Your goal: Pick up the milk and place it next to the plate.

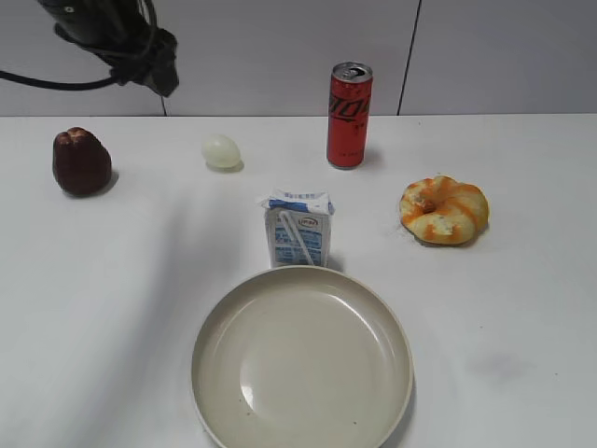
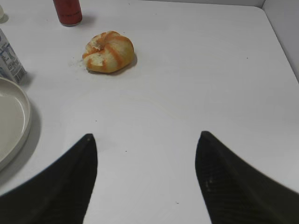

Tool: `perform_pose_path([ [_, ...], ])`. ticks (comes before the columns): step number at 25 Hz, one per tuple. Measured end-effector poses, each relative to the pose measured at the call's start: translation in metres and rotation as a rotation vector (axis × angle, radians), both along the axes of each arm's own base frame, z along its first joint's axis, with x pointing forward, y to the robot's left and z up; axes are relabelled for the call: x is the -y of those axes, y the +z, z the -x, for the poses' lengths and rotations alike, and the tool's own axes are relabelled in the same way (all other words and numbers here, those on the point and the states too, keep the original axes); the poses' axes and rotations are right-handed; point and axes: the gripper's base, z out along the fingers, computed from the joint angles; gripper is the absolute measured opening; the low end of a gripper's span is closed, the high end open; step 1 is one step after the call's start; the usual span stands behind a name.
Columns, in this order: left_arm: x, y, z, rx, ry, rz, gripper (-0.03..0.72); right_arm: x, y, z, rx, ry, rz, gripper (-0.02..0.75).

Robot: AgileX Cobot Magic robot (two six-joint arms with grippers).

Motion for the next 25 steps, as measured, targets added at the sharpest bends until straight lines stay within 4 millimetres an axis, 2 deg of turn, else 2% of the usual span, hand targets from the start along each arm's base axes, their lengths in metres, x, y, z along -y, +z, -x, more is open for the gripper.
perform_pose_path([
  [5, -0.041, 0.005, -0.005, -0.079, 0.27, 0.062, 0.596, 0.0, 0.0, 0.0, 0.0, 0.0, 0.0, 0.5],
  [14, -0.094, 0.012, 0.003, -0.145, 0.456, 0.087, 0.594, 0.0, 0.0, 0.0, 0.0, 0.0, 0.0, 0.5],
  [18, -0.113, 0.012, 0.024, -0.154, 0.5, 0.079, 0.594, 0.0, 0.0, 0.0, 0.0, 0.0, 0.0, 0.5],
  [25, -0.125, 0.002, 0.092, -0.183, 0.509, 0.061, 0.594, 0.0, 0.0, 0.0, 0.0, 0.0, 0.0, 0.5],
])
